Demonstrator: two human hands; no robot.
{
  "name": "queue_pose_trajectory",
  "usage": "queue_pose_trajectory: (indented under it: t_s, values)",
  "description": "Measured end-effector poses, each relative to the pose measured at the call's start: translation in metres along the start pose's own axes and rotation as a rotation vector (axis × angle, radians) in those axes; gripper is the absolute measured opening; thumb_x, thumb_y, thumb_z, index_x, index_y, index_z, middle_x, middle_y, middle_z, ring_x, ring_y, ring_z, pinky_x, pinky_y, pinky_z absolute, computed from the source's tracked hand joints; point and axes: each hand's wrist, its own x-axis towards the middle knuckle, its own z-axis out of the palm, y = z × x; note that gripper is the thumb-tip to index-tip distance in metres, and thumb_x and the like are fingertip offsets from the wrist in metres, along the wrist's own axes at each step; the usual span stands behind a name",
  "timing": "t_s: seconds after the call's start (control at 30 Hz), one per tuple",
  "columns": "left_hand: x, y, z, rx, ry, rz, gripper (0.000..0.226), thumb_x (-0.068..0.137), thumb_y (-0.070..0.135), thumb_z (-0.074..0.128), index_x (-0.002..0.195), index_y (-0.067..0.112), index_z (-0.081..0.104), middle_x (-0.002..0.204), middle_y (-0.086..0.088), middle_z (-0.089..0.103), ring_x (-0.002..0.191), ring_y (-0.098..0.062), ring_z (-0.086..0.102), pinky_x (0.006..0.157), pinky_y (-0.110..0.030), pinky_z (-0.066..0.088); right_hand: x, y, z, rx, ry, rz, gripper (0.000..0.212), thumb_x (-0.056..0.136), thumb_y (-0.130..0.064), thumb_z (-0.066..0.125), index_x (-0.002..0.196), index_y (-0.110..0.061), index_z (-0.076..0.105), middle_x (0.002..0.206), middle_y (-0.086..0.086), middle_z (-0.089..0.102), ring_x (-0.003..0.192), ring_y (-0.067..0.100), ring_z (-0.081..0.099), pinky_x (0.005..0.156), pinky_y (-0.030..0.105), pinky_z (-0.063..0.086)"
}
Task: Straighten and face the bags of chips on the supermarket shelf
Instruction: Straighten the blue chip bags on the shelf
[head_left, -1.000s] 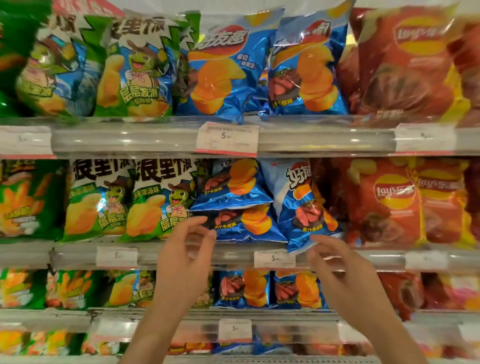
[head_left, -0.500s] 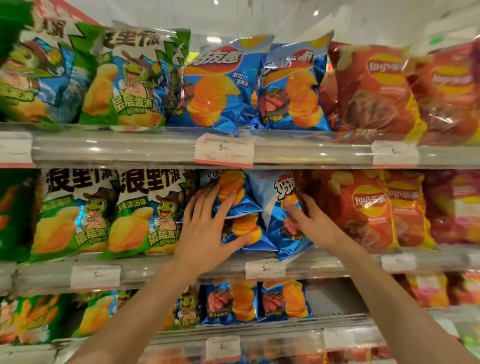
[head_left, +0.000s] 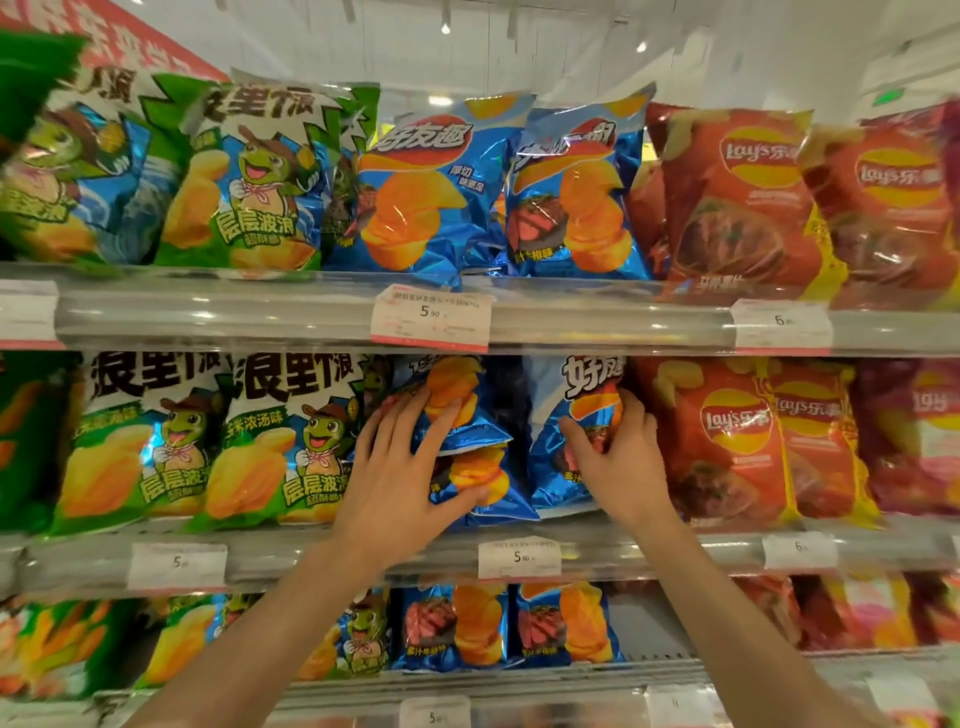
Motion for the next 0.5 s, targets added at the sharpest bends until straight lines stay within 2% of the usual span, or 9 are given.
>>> queue_pose_trajectory:
  t_s: [0.1,0.17,0.23,0.33,0.4,0.5]
  values:
    - [-0.002,0.001,0.002,-0.007,0.008,0.005,0.091,0.087,0.083,0.036,0.158,0.026,0.025,0.158,-0.012,0.033,0.145,-0.035,0.032,0.118,-0.056,0.025,0.006,-0.005,0.010,-0.233,0.047,0.049,0.096,0.083,-0.068,0.058,0.149,-0.006,0.027,0.130,0.024,0.046,0.115,0.044,0.050,0.091,0.050,0.047]
    - [-0.003,0.000,0.004,-0.001,0.017,0.012,0.091,0.087,0.082,0.037,0.158,0.026,0.026,0.158,-0.012,0.033,0.145,-0.035,0.033,0.118,-0.056,0.026,0.008,-0.007,0.016,-0.327,0.044,0.077,0.104,0.082,-0.072,0.055,0.153,-0.007,0.018,0.135,0.025,0.043,0.117,0.045,0.049,0.093,0.051,0.045]
    - [-0.004,0.000,0.004,-0.001,0.016,0.012,0.091,0.087,0.083,0.037,0.158,0.027,0.025,0.159,-0.012,0.032,0.146,-0.035,0.032,0.118,-0.056,0.025,0.008,-0.005,0.018,-0.333,0.061,0.030,0.106,0.083,-0.072,0.055,0.156,-0.009,0.011,0.142,0.026,0.037,0.122,0.046,0.045,0.096,0.053,0.043]
    - [-0.003,0.000,0.004,0.005,0.021,0.013,0.091,0.087,0.082,0.037,0.158,0.028,0.023,0.159,-0.012,0.031,0.146,-0.035,0.031,0.119,-0.055,0.024,0.006,0.001,0.017,-0.273,0.079,-0.165,0.097,0.089,-0.064,0.056,0.158,-0.016,0.008,0.157,0.026,0.020,0.139,0.047,0.031,0.108,0.056,0.036]
    - [-0.003,0.000,0.005,0.006,0.028,0.013,0.091,0.087,0.082,0.038,0.158,0.027,0.024,0.159,-0.012,0.031,0.146,-0.035,0.031,0.120,-0.054,0.023,0.008,0.006,0.015,-0.293,0.009,-0.292,0.083,0.093,-0.063,0.045,0.159,-0.022,0.013,0.163,0.022,0.011,0.146,0.045,0.021,0.114,0.057,0.031]
    - [-0.004,0.000,0.004,0.005,0.038,0.020,0.090,0.088,0.080,0.040,0.158,0.027,0.025,0.158,-0.013,0.033,0.145,-0.035,0.033,0.119,-0.055,0.025,0.016,0.011,0.016,-0.366,-0.142,-0.253,0.078,0.095,-0.068,0.031,0.159,-0.031,0.009,0.166,0.016,-0.001,0.151,0.040,0.008,0.119,0.057,0.020]
